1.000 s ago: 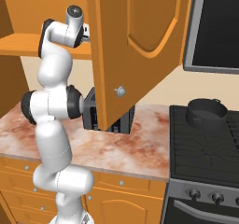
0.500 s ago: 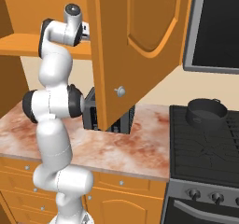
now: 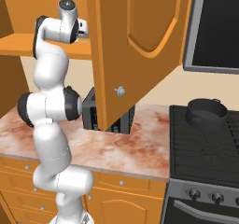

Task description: Open the cabinet and move the ladle to the pot. Then close the cabinet.

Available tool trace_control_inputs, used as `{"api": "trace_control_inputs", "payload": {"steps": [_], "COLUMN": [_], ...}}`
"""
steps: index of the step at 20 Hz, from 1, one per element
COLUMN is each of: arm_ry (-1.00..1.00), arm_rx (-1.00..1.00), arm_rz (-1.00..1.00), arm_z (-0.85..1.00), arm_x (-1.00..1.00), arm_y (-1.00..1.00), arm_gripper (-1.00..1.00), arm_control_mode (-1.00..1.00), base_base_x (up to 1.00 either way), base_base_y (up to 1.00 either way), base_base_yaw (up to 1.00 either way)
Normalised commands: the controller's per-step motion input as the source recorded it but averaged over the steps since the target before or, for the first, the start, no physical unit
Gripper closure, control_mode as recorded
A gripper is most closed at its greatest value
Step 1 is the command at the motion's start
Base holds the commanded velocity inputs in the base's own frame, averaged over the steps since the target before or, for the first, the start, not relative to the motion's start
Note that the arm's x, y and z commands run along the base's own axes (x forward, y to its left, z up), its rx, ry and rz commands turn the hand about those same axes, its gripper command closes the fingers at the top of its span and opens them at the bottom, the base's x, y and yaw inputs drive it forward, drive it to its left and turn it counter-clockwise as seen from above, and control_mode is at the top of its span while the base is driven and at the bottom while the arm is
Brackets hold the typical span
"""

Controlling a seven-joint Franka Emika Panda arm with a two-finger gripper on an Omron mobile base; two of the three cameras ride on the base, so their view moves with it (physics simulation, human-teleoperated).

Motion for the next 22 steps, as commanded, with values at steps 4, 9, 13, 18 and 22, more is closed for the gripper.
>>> {"api": "trace_control_inputs", "payload": {"steps": [4, 9, 13, 18, 22], "arm_ry": [-0.1, -0.12, -0.11, -0.06, 0.0], "arm_rx": [0.0, 0.0, 0.0, 0.0, 0.0], "arm_rz": [0.0, 0.0, 0.0, 0.0, -0.01], "arm_z": [0.0, 0.0, 0.0, 0.04, 0.36], "arm_x": [-0.97, -1.0, -1.0, -1.0, -1.0], "arm_y": [0.0, 0.0, -0.03, -0.11, -0.18], "arm_gripper": [1.0, 1.0, 1.0, 1.0, 1.0], "arm_control_mode": [-1.0, -1.0, -1.0, -1.0, -1.0], "base_base_x": [0.0, 0.0, 0.0, 0.0, 0.0], "base_base_y": [0.0, 0.0, 0.0, 0.0, 0.0], "base_base_yaw": [0.0, 0.0, 0.0, 0.0, 0.0]}}
